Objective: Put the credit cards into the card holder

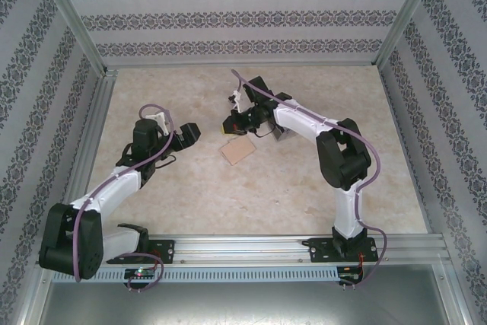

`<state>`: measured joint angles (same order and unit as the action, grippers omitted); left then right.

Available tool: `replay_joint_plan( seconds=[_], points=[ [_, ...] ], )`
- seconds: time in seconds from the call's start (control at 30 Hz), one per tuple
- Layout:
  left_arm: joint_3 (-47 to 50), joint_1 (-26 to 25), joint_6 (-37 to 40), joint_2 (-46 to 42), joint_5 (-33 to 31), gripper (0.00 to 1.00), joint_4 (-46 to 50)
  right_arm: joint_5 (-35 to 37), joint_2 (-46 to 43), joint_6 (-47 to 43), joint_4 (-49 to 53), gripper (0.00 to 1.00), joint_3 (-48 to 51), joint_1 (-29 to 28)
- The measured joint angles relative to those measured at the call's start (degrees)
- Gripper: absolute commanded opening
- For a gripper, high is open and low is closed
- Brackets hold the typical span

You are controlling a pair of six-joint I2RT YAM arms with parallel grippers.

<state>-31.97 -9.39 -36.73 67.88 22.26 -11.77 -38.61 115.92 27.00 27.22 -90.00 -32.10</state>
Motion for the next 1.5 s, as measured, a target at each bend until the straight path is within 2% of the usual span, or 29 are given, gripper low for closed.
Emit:
replay_joint_plan(
  seconds=[0.1,0.33,0.57,0.73,0.87,1.03,1.13,1.33,1.5],
  points=[
    [0.2,0.0,-0.1,0.0,0.0,1.00,0.2,7.4,0.9,-2.6,4.8,0.22,-2.6,-2.0],
    [0.2,0.0,0.0,2.5,0.2,1.00,0.9,19.5,7.7,-7.4,14.8,0.38,-11.0,-4.2],
    [0.2,0.0,0.0,3.3,0.2,1.00,0.9,27.8,15.0,-10.6,23.9,0.43,-19.6,-5.3],
    [0.2,0.0,0.0,3.8,0.2,1.00,0.9,30.0,18.0,-12.5,27.8,0.44,-23.9,-6.3],
    [0.2,0.0,0.0,4.3,0.3,1.00,0.9,31.3,20.8,-13.7,30.5,0.40,-27.9,-7.2],
    [0.2,0.0,0.0,4.5,0.5,0.99,0.9,33.7,22.1,-14.9,32.0,0.16,-30.0,-7.4],
    [0.1,0.0,0.0,4.5,0.5,1.00,0.9,34.3,22.0,-15.3,31.5,0.09,-29.8,-7.4],
    [-0.7,0.0,-0.2,6.2,1.6,1.00,0.7,33.6,18.6,-15.4,27.3,0.04,-24.0,-7.0],
    [-2.0,0.0,-1.4,7.6,3.3,0.96,0.2,31.4,13.0,-15.0,22.2,0.01,-16.5,-5.1]
  ],
)
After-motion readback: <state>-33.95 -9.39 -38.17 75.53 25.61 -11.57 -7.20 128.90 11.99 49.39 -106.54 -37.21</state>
